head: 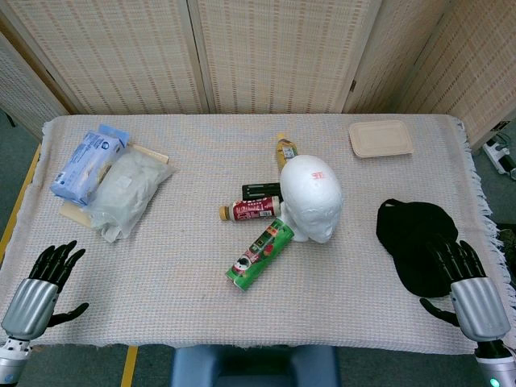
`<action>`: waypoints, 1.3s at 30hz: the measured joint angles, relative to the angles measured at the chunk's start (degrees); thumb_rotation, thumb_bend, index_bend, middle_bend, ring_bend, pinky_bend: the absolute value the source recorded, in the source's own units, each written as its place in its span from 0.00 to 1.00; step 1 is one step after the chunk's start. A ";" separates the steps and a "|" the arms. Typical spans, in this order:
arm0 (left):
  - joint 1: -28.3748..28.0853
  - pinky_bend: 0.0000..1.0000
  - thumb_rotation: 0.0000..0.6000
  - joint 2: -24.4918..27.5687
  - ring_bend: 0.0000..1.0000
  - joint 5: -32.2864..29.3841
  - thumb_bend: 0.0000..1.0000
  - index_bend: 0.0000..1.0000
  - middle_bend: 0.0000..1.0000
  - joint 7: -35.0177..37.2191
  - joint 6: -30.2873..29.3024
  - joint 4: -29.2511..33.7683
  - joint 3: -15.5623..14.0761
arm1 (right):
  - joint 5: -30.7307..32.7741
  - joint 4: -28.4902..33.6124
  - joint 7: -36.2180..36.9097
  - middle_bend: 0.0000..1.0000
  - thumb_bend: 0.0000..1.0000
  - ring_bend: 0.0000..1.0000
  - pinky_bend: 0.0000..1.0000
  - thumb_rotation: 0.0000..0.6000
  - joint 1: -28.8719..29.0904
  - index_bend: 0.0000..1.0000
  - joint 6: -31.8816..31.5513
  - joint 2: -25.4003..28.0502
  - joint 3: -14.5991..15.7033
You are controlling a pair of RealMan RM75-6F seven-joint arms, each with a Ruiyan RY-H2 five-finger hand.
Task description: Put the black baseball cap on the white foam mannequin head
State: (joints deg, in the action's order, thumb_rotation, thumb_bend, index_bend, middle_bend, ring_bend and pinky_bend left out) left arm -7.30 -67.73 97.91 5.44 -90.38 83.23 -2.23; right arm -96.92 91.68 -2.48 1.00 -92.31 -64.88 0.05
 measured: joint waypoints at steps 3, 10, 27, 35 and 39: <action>-0.02 0.03 1.00 0.03 0.00 0.00 0.17 0.03 0.00 0.00 0.10 0.16 -0.01 | 0.33 0.04 -0.22 0.00 0.03 0.00 0.00 1.00 0.06 0.00 0.28 -0.11 -0.10; -0.30 0.03 1.00 -0.13 0.00 0.67 0.17 0.03 0.00 0.20 0.52 0.22 -0.40 | 0.03 0.11 -0.50 0.00 0.03 0.00 0.00 1.00 -0.06 0.00 0.24 -0.04 0.16; -0.03 0.03 1.00 0.36 0.00 0.37 0.17 0.03 0.00 0.58 0.22 0.67 -0.40 | 1.03 -26.44 4.92 0.95 0.03 1.00 1.00 1.00 0.24 0.25 1.44 -8.66 0.38; 0.11 0.03 1.00 -0.27 0.00 -0.11 0.17 0.03 0.00 -0.45 0.52 0.74 -0.26 | 1.42 -48.16 13.80 0.99 0.03 1.00 1.00 1.00 -0.81 0.48 0.22 -17.22 1.27; 0.07 0.03 1.00 -0.89 0.00 -0.22 0.17 0.02 0.00 -1.20 0.92 0.32 -0.29 | 1.61 -58.28 18.54 1.00 0.05 1.00 1.00 1.00 -0.94 0.38 0.69 -21.07 1.80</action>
State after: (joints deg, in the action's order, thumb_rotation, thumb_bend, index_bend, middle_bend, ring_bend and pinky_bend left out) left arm -7.23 -68.61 97.69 4.24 -89.45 83.55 -2.52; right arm -95.32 33.41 16.06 0.06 -91.62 -85.95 1.84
